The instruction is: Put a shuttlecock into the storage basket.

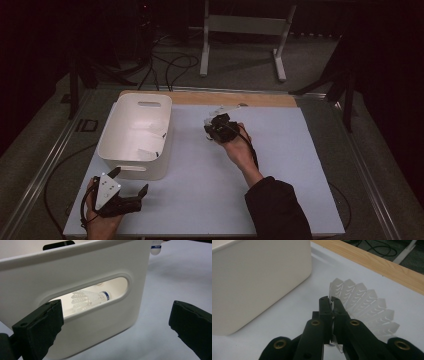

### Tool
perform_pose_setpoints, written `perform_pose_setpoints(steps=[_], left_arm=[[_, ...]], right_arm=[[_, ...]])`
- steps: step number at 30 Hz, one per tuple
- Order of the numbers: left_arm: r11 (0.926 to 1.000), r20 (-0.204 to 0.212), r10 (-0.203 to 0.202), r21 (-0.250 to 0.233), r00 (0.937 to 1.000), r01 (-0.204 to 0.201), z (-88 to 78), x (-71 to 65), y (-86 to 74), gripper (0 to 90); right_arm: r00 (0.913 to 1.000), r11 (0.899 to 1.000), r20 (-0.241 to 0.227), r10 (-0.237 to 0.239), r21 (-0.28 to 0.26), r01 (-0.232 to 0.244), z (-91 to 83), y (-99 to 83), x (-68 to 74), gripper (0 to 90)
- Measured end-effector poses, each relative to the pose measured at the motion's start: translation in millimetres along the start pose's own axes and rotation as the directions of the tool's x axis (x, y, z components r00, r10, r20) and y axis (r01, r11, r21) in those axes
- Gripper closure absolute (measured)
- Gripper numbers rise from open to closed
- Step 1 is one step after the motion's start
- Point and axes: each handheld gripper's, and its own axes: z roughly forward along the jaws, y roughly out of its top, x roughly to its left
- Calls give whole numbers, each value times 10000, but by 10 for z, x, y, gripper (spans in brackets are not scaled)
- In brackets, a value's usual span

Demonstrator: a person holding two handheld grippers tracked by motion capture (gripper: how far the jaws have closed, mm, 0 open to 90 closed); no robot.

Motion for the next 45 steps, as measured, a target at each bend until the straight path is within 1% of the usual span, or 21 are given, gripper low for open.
perform_pose_setpoints(steps=[19,24,29,45], left_arm=[[10000,1,-8,-9,10000,8,2,-1,0,1],[10000,-1,-13,-14,10000,13,0,0,0,1],[10000,-1,-20,-23,10000,20,-1,0,0,1],[10000,12,-12,-7,10000,12,1,-1,0,1]], right_arm=[[9999,9997,53,96,-220,-94,-53,27,29,894],[10000,9993,40,67,-360,-66,-81,69,57,893],[9998,9985,26,195,-514,-193,-95,98,67,893],[10000,9976,8,92,-686,-91,-126,173,119,893]])
